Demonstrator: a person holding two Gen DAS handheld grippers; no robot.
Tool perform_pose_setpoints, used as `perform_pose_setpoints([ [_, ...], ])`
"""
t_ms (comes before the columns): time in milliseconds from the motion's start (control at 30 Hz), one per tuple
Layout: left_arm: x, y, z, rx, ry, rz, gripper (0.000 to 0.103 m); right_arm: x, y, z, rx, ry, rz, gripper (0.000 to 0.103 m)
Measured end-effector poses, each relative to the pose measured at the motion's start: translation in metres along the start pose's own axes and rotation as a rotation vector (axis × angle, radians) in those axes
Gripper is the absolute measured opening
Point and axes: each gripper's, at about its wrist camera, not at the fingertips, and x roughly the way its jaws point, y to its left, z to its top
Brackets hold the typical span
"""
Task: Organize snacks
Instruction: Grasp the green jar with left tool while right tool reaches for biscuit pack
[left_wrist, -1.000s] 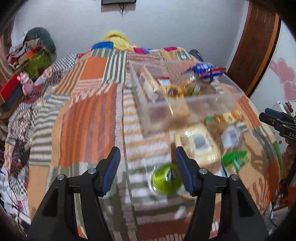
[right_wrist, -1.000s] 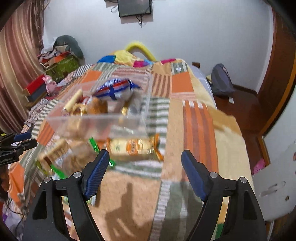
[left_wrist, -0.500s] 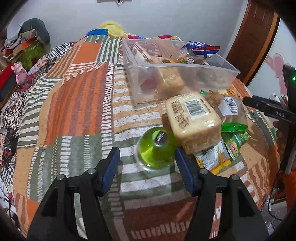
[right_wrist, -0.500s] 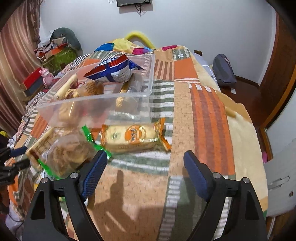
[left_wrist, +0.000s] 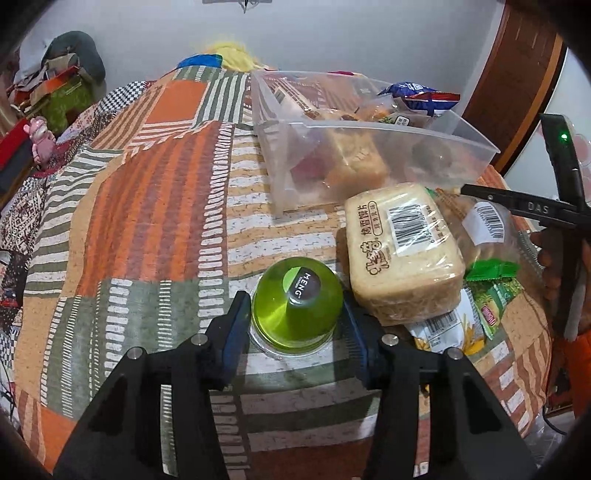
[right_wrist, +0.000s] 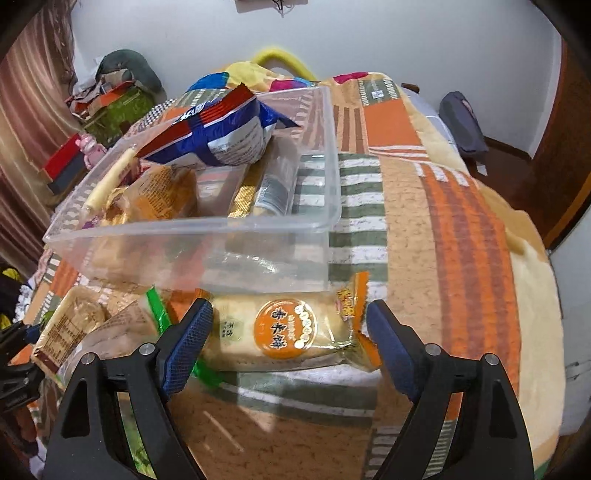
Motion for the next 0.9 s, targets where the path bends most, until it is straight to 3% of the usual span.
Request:
perform_pose_setpoints([
  [267, -0.009, 0.008, -0.005, -0.032, -0.005, 0.028, 0.048, -0.020, 0.004, -0.029, -0.078, 0.036, 0.005, 0.058],
  [433, -0.018, 0.010, -0.011, -0.035, -0.010, 0.030, 0.048, -0.038, -0.003, -0.037, -0.057, 0.015, 0.014, 0.059],
  [633, -0.023, 0.012, -0.015, -0.045, -0.008, 0.028, 0.048, -0.037, -0.006, -0.008, -0.040, -0.029, 0.009, 0.069],
  [733, -0.023, 0.014, -0.015, -0.052, -0.006, 0.024, 0.048, -0.024, -0.002, 0.005, -0.050, -0.022, 0.000, 0.069],
  [900, -0.024, 0.014, -0.014, -0.053, -0.012, 0.025, 0.048, -0.005, 0.002, 0.002, -0.059, 0.057, 0.072, 0.069],
])
